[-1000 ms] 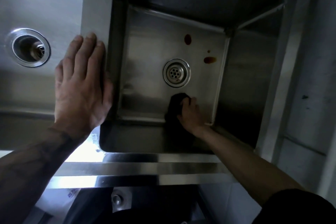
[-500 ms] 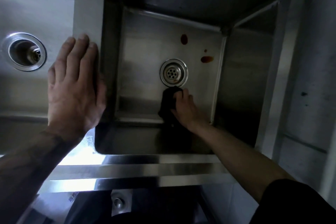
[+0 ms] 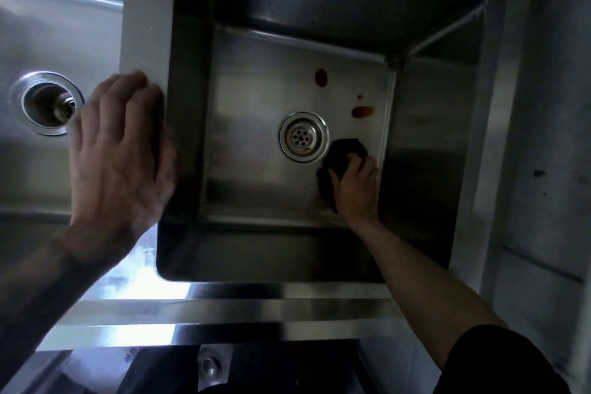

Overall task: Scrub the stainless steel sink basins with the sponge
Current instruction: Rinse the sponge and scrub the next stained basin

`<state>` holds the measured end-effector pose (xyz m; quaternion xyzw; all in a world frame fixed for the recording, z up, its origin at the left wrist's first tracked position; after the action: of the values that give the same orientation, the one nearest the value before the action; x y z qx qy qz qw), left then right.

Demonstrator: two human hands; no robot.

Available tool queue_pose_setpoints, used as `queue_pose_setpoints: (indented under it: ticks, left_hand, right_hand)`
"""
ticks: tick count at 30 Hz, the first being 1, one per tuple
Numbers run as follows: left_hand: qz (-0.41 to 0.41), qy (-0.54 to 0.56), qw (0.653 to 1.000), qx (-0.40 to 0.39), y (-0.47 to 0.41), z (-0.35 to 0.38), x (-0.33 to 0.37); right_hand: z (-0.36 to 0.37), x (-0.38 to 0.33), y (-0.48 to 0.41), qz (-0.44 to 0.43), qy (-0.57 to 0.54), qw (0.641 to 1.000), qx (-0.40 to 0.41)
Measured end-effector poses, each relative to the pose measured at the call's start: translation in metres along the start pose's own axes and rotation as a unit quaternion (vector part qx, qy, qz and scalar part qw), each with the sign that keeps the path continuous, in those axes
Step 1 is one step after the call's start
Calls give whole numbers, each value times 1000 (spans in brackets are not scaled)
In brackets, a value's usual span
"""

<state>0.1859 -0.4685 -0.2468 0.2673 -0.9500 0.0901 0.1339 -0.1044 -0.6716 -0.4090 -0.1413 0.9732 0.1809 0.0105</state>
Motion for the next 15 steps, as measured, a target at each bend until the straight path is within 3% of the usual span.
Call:
queue_pose_setpoints:
  ticks: [6, 8, 12, 15]
  left_hand:
    - [-23, -18, 1000, 4, -12, 9, 6]
    - [-22, -17, 1000, 10, -10, 9, 4]
    - [-16, -13, 1000, 11, -11, 10, 4]
    - [-11, -10, 1000, 18, -10, 10, 3]
  right_hand:
    - [-4, -17, -58, 139, -73, 983, 94]
    - [2, -32, -56, 123, -93, 984, 94]
    - [-1, -10, -56, -31, -54, 997, 40]
    - [-17, -9, -101, 46, -47, 994, 85]
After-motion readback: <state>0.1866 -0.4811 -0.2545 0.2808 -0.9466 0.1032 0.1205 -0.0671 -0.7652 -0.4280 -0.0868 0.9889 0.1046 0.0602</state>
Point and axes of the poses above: each hand's wrist, its own y-axis away from the middle knuckle, its own z-axis out of the palm, x = y × z, the point moved 2 cm from there along -y, towards the middle knuckle, and after that the axes turned 7 degrees about z, right-handed, at the moved point
